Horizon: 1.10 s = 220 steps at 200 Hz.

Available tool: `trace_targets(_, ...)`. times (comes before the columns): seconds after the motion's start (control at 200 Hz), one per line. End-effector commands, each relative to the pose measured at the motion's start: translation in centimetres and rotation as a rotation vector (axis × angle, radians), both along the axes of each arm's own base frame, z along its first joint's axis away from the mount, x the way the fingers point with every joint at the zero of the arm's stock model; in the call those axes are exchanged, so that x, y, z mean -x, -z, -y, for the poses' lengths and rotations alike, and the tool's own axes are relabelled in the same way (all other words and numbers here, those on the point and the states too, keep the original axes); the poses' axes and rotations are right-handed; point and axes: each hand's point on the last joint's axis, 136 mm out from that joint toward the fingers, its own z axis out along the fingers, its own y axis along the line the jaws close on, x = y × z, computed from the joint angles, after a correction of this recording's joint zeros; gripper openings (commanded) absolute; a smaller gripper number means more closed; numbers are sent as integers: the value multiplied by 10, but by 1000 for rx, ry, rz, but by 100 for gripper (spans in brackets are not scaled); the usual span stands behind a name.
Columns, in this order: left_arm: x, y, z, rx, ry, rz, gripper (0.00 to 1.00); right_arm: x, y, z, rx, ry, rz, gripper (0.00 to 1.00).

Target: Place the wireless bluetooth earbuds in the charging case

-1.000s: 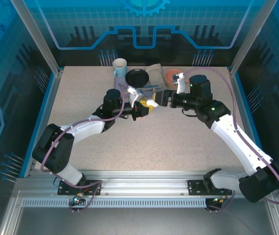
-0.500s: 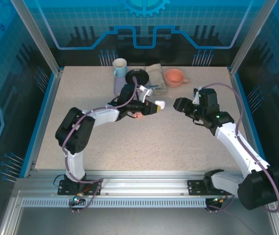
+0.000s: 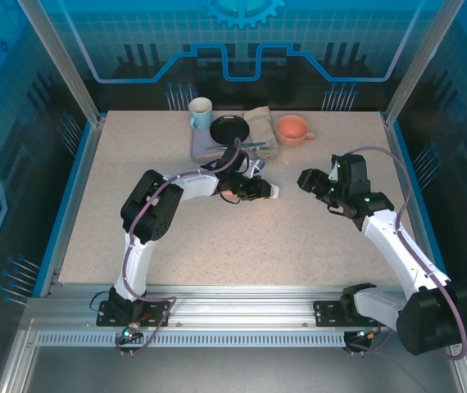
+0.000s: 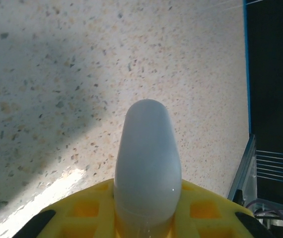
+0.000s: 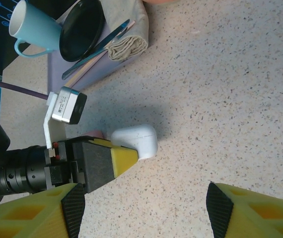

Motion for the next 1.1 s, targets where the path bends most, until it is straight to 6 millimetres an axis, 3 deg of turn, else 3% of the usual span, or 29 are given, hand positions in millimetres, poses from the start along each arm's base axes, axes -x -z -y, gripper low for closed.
trace_targets(0.0,9,13,0,-71,-8,-92,0,-1,-2,10,4,40,13,69)
trace_targets(0.295,16,29,-9,-177,-40,-214,15,-1,-9,11,0,43,29,69)
trace_targets(0.36,16,27,-11,-192,-50,-223,36,-1,-10,12,0,43,32,69)
trace_targets(0.405,16,26,-12,-199,-54,-223,72,-1,-11,12,2,44,35,69)
trace_targets(0.41,16,26,-12,-199,-54,-222,85,-1,-11,12,2,44,35,69)
trace_targets(0.415,16,26,-12,-200,-55,-223,92,-1,-11,12,2,44,36,69)
trace_targets(0.43,16,25,-13,-201,-55,-220,98,-1,-11,13,2,46,37,69)
trace_targets(0.625,12,16,-18,-235,-73,-201,99,-1,-18,13,0,45,50,69)
trace_targets(0.77,10,-6,-24,-258,-79,-158,99,2,-19,16,7,45,45,70)
trace_targets(0.85,10,-30,-29,-265,-82,-111,99,6,-18,21,23,55,36,75)
trace_targets(0.87,10,-37,-31,-266,-83,-98,99,3,-29,22,23,59,61,75)
trace_targets(0.935,10,-61,-40,-281,-95,-33,99,5,-31,28,44,70,62,78)
trace_targets(1.095,9,-141,-73,-317,-161,235,99,6,-39,46,147,95,65,95)
